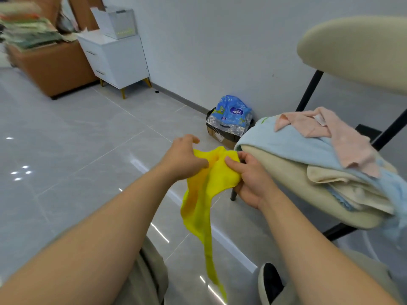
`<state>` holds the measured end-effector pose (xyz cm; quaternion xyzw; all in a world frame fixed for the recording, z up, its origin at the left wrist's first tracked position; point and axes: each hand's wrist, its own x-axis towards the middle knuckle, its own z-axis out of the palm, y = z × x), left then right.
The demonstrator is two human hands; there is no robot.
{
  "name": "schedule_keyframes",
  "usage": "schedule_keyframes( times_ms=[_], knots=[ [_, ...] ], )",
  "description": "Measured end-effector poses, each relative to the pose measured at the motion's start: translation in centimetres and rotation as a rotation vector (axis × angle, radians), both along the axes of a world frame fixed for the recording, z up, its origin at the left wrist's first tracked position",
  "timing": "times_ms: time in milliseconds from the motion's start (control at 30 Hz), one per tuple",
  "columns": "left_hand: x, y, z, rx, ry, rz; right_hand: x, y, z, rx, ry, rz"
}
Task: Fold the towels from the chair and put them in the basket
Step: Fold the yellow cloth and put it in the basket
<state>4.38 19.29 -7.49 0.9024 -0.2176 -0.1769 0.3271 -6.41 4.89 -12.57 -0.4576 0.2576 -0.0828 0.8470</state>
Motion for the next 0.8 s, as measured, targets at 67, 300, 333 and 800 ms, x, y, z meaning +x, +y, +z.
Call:
schedule_keyframes(
  times_ms=[67,300,333,800],
  knots=[
    [-0.7,0.0,-0.3,0.083,-0.015,-0.055,-0.2,-0.2,0.2,0.001,-0.035,-0.074],
    [-2.2,0.6,-0.8,0.251,0.227,-0.339,-0.2,-1.0,0.2,0.047,-0.040,-0.260],
    [-2.4,0.7,-1.0,0.269,0.253,-0.376,-0.1,-1.0,0.2,0.055,-0.045,-0.264],
    [-0.5,-1.0,-2.8,-0.052,-0.092,0.064,-1.0,-2.6,-0.1,-0.114,0.144,-0.116]
  ],
)
